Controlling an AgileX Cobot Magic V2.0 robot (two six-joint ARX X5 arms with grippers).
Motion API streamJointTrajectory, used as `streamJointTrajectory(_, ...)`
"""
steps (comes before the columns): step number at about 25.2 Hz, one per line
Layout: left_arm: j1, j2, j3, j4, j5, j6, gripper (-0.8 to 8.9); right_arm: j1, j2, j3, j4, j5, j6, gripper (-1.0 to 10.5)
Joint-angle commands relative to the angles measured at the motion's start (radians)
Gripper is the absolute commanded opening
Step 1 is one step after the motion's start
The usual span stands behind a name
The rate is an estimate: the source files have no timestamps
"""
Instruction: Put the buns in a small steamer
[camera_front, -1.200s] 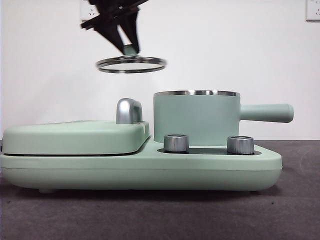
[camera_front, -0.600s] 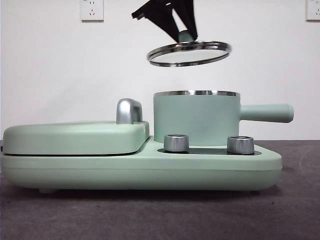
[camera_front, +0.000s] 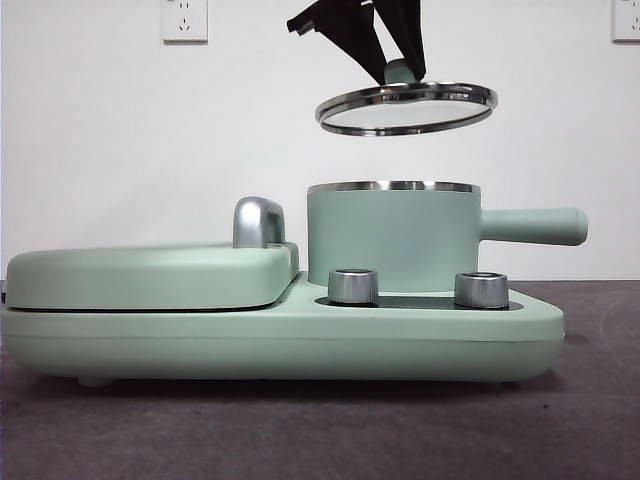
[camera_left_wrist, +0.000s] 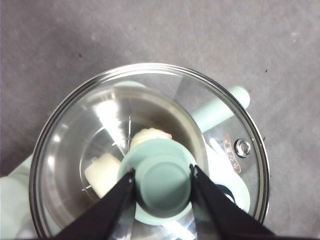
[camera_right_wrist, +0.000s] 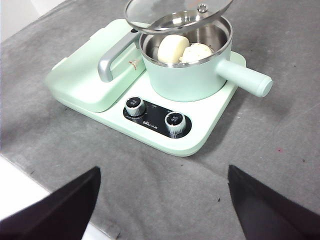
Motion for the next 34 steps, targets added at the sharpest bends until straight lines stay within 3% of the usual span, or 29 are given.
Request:
streamJointTrajectory(1, -0.003, 0.017, 0.002, -0.047, 0.000, -0.009, 0.15, 0.007, -0.002, 0.008, 0.010, -0.003, 0.015, 4.0)
streamJointTrajectory(9, 0.013, 0.068, -0.018, -0.047, -0.034, 0.013, 0.15, 0.006, -0.002, 0.008, 0.010, 0.006, 0.024, 4.1)
streamJointTrajectory(34, 0.026, 0.113, -0.018, 0.038, 0.027, 0.071, 0.15, 0.006, -0.002, 0.008, 0.011, 0.009, 0.023, 4.0)
